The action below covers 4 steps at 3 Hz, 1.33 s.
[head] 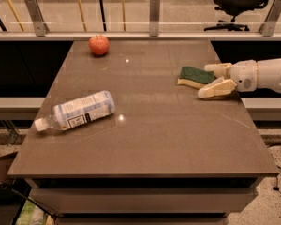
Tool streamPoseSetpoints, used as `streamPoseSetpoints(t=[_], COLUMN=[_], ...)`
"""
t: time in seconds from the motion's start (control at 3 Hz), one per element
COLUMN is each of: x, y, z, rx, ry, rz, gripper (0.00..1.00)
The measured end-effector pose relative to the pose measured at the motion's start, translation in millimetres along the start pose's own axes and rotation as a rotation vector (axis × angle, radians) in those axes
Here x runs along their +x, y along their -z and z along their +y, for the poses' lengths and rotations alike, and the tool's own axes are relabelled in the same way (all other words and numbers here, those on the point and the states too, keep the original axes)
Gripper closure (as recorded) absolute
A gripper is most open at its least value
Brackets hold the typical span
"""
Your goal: Move sponge near apple
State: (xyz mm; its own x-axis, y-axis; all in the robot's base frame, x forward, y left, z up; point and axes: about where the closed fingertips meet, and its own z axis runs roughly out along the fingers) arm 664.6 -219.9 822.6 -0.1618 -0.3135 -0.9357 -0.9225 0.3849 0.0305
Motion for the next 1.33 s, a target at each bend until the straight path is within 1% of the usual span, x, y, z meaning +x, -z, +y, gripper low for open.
streamPoseSetpoints(t=[0.33,1.0,1.33], x=[-0.2,-0.6,-0.7], y=[-3.5,-10.1,-13.5], z=[0.5,1.6,2.2], rx=[-0.006,-0.016,-0.022], ry=[0.000,-0.001,-0.001], rz=[-0.001,-0.002,-0.002], gripper=[0.39,0.85,1.00])
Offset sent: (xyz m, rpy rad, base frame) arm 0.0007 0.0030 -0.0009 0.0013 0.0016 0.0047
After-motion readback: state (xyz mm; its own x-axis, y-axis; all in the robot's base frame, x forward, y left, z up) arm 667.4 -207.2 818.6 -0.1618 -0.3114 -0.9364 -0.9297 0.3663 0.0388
